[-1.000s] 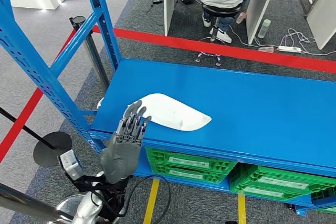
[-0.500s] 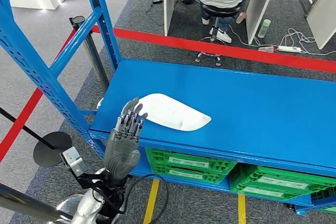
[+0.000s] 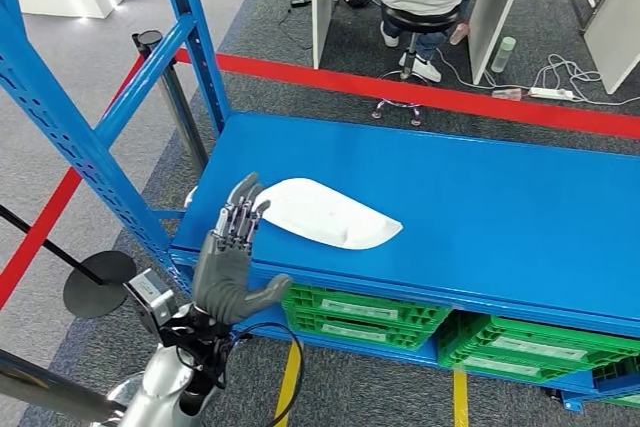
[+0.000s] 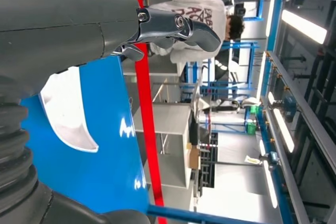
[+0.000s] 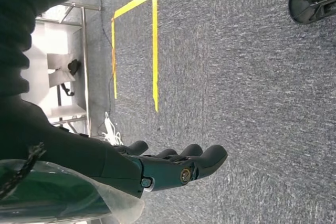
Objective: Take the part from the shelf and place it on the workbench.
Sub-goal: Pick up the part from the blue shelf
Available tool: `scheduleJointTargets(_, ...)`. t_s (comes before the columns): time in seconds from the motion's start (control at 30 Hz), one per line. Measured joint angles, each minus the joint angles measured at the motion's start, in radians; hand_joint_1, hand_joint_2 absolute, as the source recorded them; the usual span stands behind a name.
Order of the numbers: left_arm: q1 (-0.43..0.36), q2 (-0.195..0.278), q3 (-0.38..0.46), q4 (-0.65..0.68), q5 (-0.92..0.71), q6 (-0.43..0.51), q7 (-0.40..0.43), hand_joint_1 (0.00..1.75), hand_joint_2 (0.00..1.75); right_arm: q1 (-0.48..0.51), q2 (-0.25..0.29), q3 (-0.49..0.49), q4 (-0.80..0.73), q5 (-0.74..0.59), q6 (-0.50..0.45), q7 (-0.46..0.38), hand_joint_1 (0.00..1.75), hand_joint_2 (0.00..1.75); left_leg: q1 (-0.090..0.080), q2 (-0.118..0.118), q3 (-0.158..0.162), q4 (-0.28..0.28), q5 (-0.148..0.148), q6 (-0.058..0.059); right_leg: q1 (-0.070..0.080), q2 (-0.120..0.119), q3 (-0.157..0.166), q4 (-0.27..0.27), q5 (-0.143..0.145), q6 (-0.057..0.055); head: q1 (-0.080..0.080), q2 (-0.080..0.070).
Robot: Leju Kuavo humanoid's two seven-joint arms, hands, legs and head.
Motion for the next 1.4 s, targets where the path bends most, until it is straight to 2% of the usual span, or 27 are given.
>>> scheduleJointTargets(0.17,-0.05,0.027,0.001,0.012,-0.166,0.071,0.023,0.0,1.75,-0.002,-0.004,-0.001,0.0,0.014,0.016,-0.011,0.0,1.75,0.0,0.0,0.0,0.0,0.0,0.0,0.0,0.0,0.0,0.0,0.0,0.0,0.0,0.0)
scheduleJointTargets(0.3,-0.138,0.075,0.0,0.06,-0.399,0.166,0.089,0.0,1.75,-0.004,-0.009,-0.004,0.0,0.031,0.029,-0.016,0.0,1.75,0.0,0.0,0.0,0.0,0.001,0.0,0.0,0.0,0.0,0.0,0.0,0.0,0.0,0.0)
scheduleJointTargets(0.37,-0.192,0.104,-0.002,0.106,-0.49,0.171,0.127,0.0,1.75,-0.006,-0.012,-0.005,0.0,0.042,0.035,-0.017,0.0,1.75,0.0,0.0,0.0,0.0,0.002,0.001,0.0,0.0,0.0,0.0,0.001,0.0,0.0,0.0)
scheduleJointTargets(0.57,-0.341,0.174,-0.011,0.256,-0.595,0.125,0.177,0.0,1.75,-0.01,-0.02,-0.005,0.0,0.06,0.042,-0.019,0.0,1.75,0.0,0.001,0.0,0.0,0.003,0.001,0.0,0.002,-0.001,0.0,0.003,0.0,0.0,0.0)
scheduleJointTargets(0.8,-0.383,0.199,-0.022,0.317,-0.6,0.123,0.18,0.0,1.75,-0.01,-0.023,-0.006,0.0,0.064,0.044,-0.019,0.0,1.75,0.0,0.001,-0.001,0.0,0.002,0.001,0.0,0.002,-0.001,0.0,0.003,0.0,0.0,0.0)
scheduleJointTargets(0.9,-0.403,0.209,-0.036,0.338,-0.622,0.087,0.198,0.0,1.75,-0.011,-0.024,-0.006,0.0,0.069,0.047,-0.02,0.0,1.75,0.0,0.001,-0.001,0.0,0.002,0.002,0.0,0.002,-0.002,0.0,0.003,0.0,0.0,0.0)
scheduleJointTargets(1.13,-0.601,0.235,-0.172,0.515,-0.688,-0.106,0.203,0.0,1.75,-0.017,-0.034,-0.004,0.0,0.104,0.064,-0.031,0.0,1.75,0.0,0.001,-0.002,0.0,0.005,0.002,0.0,0.002,-0.003,0.0,0.006,0.002,0.0,0.0)
scheduleJointTargets(1.27,-0.708,0.23,-0.259,0.611,-0.693,-0.131,0.194,0.0,1.75,-0.024,-0.039,0.002,0.0,0.119,0.072,-0.032,0.0,1.75,0.0,0.001,-0.002,0.0,0.006,0.002,0.0,0.003,-0.003,0.0,0.007,0.002,0.0,0.0)
scheduleJointTargets(1.4,-0.758,0.22,-0.31,0.665,-0.692,-0.129,0.188,0.0,1.75,-0.027,-0.041,0.004,0.0,0.124,0.073,-0.035,0.0,1.75,0.0,0.002,-0.002,0.001,0.006,0.002,0.0,0.003,-0.003,0.0,0.007,0.002,0.0,0.0)
